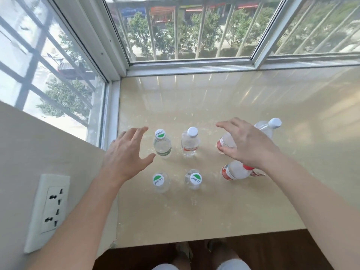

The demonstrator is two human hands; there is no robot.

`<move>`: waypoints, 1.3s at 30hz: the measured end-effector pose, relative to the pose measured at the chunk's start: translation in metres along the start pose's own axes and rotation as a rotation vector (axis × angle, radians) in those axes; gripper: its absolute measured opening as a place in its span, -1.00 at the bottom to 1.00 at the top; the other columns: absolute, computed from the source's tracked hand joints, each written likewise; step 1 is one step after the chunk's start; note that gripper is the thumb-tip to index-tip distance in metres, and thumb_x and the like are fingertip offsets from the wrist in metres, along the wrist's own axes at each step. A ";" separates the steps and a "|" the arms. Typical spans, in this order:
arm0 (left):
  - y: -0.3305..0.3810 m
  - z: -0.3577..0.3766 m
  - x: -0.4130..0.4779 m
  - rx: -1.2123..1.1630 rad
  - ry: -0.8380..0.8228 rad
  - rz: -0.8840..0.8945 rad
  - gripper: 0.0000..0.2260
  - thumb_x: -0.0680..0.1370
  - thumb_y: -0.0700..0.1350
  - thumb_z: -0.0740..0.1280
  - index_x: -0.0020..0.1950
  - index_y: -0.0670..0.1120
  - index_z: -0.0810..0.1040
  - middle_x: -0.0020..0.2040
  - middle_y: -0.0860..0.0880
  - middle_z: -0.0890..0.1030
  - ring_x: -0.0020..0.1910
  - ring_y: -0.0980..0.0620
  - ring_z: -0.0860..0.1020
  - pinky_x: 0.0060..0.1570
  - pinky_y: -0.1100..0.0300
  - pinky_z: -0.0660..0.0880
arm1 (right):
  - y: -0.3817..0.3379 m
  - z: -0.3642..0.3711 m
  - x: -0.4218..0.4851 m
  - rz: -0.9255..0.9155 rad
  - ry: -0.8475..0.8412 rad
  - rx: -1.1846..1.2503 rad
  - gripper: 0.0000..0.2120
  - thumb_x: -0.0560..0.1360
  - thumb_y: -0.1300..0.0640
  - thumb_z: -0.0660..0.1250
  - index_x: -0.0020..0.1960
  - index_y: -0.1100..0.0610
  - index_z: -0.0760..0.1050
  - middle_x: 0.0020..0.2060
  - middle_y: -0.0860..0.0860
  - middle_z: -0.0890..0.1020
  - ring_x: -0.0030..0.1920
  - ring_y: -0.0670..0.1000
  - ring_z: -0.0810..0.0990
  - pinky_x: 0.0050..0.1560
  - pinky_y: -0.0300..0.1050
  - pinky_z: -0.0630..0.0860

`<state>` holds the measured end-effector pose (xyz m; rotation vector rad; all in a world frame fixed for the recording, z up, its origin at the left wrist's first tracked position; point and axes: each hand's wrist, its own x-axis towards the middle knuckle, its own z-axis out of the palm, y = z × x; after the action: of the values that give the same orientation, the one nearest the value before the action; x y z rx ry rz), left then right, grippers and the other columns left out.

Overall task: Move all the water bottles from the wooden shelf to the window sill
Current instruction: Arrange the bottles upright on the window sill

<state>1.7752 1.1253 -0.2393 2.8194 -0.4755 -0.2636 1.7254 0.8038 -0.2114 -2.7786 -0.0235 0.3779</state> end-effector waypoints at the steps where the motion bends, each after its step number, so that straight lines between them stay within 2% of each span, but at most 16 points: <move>1: 0.008 -0.007 -0.002 0.012 0.029 0.021 -0.37 0.43 0.15 0.42 0.43 0.05 0.31 0.29 0.03 0.49 0.25 -0.06 0.45 0.01 0.01 0.46 | 0.007 -0.014 -0.015 0.010 0.028 -0.028 -0.50 0.50 0.01 0.38 0.41 -0.04 0.40 0.17 -0.05 0.48 0.17 0.05 0.50 -0.04 -0.03 0.49; 4: 0.041 -0.019 -0.004 0.050 0.083 0.096 -0.44 0.44 0.13 0.39 0.40 0.03 0.37 0.27 0.03 0.52 0.25 -0.07 0.47 0.07 -0.01 0.47 | 0.036 -0.050 -0.055 0.070 0.100 -0.110 -0.58 0.49 0.00 0.38 0.34 -0.05 0.46 0.14 -0.08 0.50 0.15 0.04 0.50 -0.11 -0.03 0.52; 7: 0.084 -0.020 0.000 0.080 0.111 0.206 -0.49 0.44 0.11 0.38 0.35 0.00 0.44 0.24 0.01 0.55 0.22 -0.09 0.51 0.10 -0.02 0.46 | 0.079 -0.073 -0.084 0.151 0.117 -0.163 -0.55 0.49 0.01 0.41 0.36 -0.01 0.46 0.20 -0.03 0.53 0.22 0.08 0.50 -0.05 0.00 0.53; 12: 0.161 -0.006 0.016 0.070 0.115 0.313 -0.55 0.44 0.13 0.29 0.27 -0.03 0.52 0.19 0.03 0.58 0.16 -0.08 0.55 0.01 0.03 0.50 | 0.154 -0.084 -0.090 0.236 0.098 -0.138 -0.57 0.46 -0.02 0.43 0.30 0.03 0.51 0.17 0.01 0.56 0.21 0.13 0.53 0.09 0.10 0.55; 15: 0.193 0.012 0.028 0.075 0.080 0.273 -0.55 0.44 0.11 0.38 0.28 -0.01 0.52 0.21 0.07 0.57 0.19 -0.02 0.53 -0.15 0.12 0.46 | 0.188 -0.077 -0.075 0.242 0.059 -0.064 -0.58 0.44 -0.04 0.42 0.27 0.01 0.52 0.17 -0.01 0.56 0.18 0.11 0.55 0.10 0.12 0.55; 20: 0.222 0.047 0.044 0.091 -0.025 0.190 -0.54 0.47 0.11 0.38 0.33 -0.01 0.48 0.24 0.08 0.54 0.23 -0.02 0.49 -0.19 0.12 0.47 | 0.222 -0.048 -0.050 0.206 -0.069 0.041 -0.56 0.47 -0.02 0.40 0.33 -0.02 0.46 0.25 -0.06 0.53 0.25 0.07 0.52 0.15 0.10 0.54; 24: 0.233 0.067 0.056 0.122 -0.088 0.114 -0.53 0.47 0.12 0.35 0.34 -0.01 0.46 0.25 0.08 0.52 0.25 0.00 0.46 -0.15 0.07 0.52 | 0.235 -0.027 -0.031 0.171 -0.152 0.022 -0.47 0.48 -0.04 0.37 0.42 -0.05 0.35 0.30 -0.07 0.48 0.30 0.06 0.47 0.08 0.05 0.54; 27: 0.236 0.080 0.065 0.143 -0.114 0.075 -0.52 0.48 0.14 0.33 0.35 -0.01 0.44 0.26 0.08 0.52 0.27 0.01 0.45 -0.13 0.11 0.48 | 0.239 -0.018 -0.016 0.170 -0.165 0.027 -0.36 0.46 -0.08 0.39 0.47 -0.05 0.25 0.34 -0.05 0.45 0.32 0.06 0.44 0.08 0.04 0.55; 30: 0.236 0.093 0.076 0.156 -0.148 0.063 -0.49 0.47 0.17 0.34 0.36 -0.01 0.42 0.26 0.07 0.51 0.24 0.00 0.46 -0.12 0.17 0.35 | 0.239 -0.012 -0.003 0.174 -0.178 0.034 -0.24 0.42 -0.15 0.43 0.51 -0.07 0.16 0.36 -0.05 0.41 0.34 0.05 0.43 0.07 0.05 0.55; 32: 0.234 0.100 0.085 0.117 -0.165 0.044 -0.46 0.45 0.19 0.37 0.35 -0.02 0.40 0.22 0.04 0.51 0.21 -0.02 0.46 -0.06 0.16 0.36 | 0.239 -0.007 0.006 0.161 -0.177 0.069 -0.17 0.39 -0.22 0.44 0.53 -0.08 0.13 0.37 -0.05 0.39 0.34 0.05 0.44 0.09 0.07 0.55; 35: 0.232 0.111 0.094 -0.001 -0.175 0.001 -0.38 0.39 0.26 0.40 0.34 -0.01 0.39 0.16 0.03 0.51 0.17 -0.04 0.48 0.06 0.07 0.46 | 0.238 -0.001 0.018 0.136 -0.155 0.153 -0.13 0.34 -0.30 0.46 0.52 -0.11 0.17 0.37 -0.08 0.39 0.31 0.05 0.48 0.12 0.07 0.54; 39: 0.237 0.121 0.101 -0.159 -0.140 -0.094 -0.44 0.35 0.28 0.44 0.26 0.10 0.40 0.15 0.16 0.50 0.07 0.01 0.50 0.01 0.04 0.46 | 0.236 0.010 0.028 0.101 -0.146 0.232 -0.28 0.31 -0.30 0.50 0.37 -0.13 0.34 0.25 -0.14 0.46 0.19 0.02 0.54 0.09 0.06 0.54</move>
<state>1.7724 0.8469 -0.2978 2.6827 -0.3352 -0.4972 1.7432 0.5861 -0.3059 -2.5246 0.1190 0.5706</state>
